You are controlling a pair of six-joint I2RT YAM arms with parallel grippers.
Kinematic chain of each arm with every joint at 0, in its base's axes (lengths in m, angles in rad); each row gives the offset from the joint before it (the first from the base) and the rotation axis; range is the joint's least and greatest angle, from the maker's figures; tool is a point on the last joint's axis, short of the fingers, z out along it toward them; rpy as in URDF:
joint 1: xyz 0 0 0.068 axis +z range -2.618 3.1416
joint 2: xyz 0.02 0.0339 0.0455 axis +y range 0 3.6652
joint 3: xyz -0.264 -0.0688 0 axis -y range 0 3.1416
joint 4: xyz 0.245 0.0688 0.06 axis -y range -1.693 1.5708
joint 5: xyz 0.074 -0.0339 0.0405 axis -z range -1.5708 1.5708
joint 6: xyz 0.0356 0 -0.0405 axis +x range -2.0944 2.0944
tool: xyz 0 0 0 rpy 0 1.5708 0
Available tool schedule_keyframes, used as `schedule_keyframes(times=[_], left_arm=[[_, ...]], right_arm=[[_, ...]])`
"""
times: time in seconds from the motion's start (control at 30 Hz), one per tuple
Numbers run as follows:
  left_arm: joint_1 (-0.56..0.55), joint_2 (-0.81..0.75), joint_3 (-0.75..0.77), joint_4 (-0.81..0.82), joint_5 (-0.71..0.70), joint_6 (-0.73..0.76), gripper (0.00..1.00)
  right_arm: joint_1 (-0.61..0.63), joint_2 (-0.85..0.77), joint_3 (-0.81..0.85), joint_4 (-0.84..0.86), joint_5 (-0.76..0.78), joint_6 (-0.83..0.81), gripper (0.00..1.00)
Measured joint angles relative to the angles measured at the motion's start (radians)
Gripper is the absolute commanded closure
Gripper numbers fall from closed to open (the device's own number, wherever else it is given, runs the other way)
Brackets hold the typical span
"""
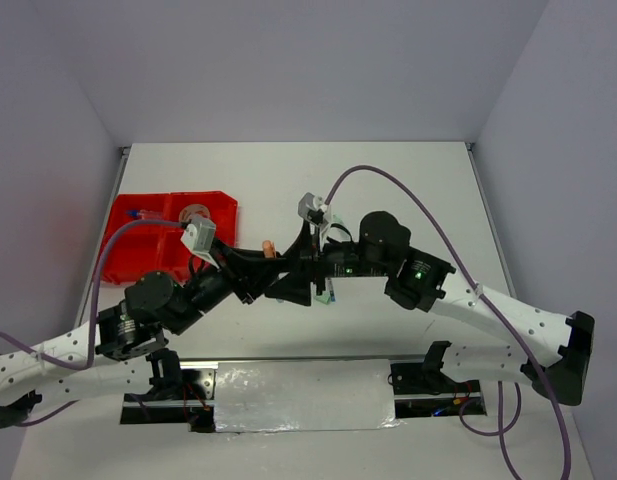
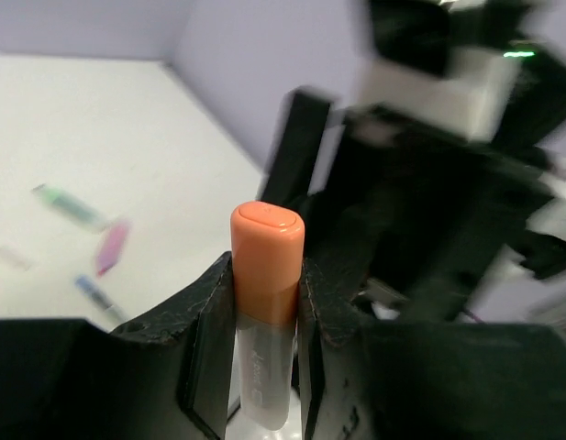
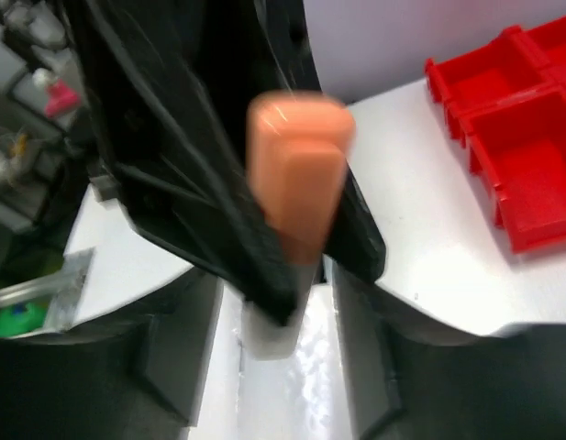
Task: Sort the stationery into containers
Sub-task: Place the pen in the storage box.
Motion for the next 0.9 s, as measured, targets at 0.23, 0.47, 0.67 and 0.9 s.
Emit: schedule_keyframes(times=[0.23,0.47,0.67,0.9], left_arm=[[0.008,0.045,0.095,-0.391,-0.388,-0.230,1.00],[0.187,0.080,0.201,-0.686,-0.632,-0.512,1.00],[0.558,0.227,0.235,-0.738,-0.542,-0.612,1.00],[0.846,0.399,0.186,-0.736,-0.367,-0.720,1.00]], right_arm=[[-0.038,-0.066,-0.094,0.065,0.161,-0.012,0.00],[-0.076,-0.180,-0.211,-0.022,0.427,-0.011,0.00],[-0.085,-0.302,-0.253,-0.095,0.533,-0.007,0.00],[-0.085,-0.420,-0.298,-0.151,0.568,0.004,0.00]])
